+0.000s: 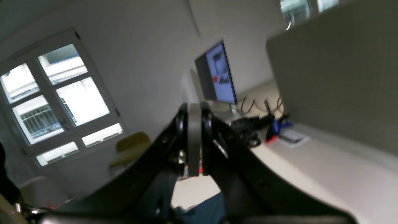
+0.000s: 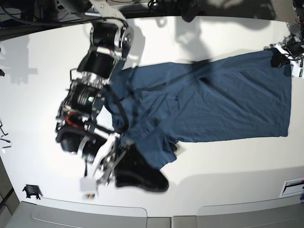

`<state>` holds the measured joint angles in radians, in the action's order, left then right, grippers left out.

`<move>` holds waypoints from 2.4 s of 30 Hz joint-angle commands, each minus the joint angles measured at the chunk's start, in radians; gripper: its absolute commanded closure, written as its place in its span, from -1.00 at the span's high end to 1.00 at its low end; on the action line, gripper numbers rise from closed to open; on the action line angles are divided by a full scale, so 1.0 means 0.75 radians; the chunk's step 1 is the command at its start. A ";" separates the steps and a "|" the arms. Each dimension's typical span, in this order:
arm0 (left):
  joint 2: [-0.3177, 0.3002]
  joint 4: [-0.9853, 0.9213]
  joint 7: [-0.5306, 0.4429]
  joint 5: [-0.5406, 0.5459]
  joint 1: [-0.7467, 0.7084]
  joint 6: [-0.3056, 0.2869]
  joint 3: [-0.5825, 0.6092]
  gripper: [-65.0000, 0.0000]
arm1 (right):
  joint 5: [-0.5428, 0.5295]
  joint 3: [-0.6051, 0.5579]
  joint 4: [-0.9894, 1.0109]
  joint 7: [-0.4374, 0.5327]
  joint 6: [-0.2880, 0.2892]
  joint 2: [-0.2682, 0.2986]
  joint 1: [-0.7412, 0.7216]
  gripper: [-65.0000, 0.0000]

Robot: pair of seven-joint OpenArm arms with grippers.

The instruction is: Fold the T-shirt properly

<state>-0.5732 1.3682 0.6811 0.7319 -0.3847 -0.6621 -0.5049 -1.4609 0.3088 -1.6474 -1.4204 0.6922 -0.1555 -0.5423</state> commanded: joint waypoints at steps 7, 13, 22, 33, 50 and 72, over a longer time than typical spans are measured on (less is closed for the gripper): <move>-0.027 0.020 -0.026 0.023 0.003 -0.006 -0.011 -1.00 | -0.008 0.176 -0.018 0.032 0.008 -0.002 -0.244 -1.00; -0.027 0.020 -0.016 0.023 -0.001 -0.005 -0.011 -1.00 | -0.011 0.256 -0.019 0.032 0.008 -0.002 -0.217 -1.00; 0.027 0.020 0.066 0.027 -0.304 -0.005 -0.011 -1.00 | -0.011 0.256 -0.019 0.032 0.008 -0.002 -0.178 -1.00; 0.283 0.019 -0.063 0.027 -0.528 -0.048 -0.012 -1.00 | -0.011 0.256 -0.019 0.032 0.008 -0.002 -0.177 -1.00; 0.280 0.020 -0.128 -0.162 -0.419 0.084 -0.187 0.20 | -0.011 0.256 -0.019 0.032 0.008 -0.002 -0.176 -1.00; 0.303 0.016 -0.183 -0.102 -0.463 0.206 -0.660 0.20 | -0.011 0.256 -0.019 0.032 0.008 -0.002 -0.177 -1.00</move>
<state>-0.3344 1.3697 0.5537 0.6468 -0.7101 -0.5053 -0.9894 -1.4433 0.5060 -1.6497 -1.4220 0.6922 -0.1581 -0.6430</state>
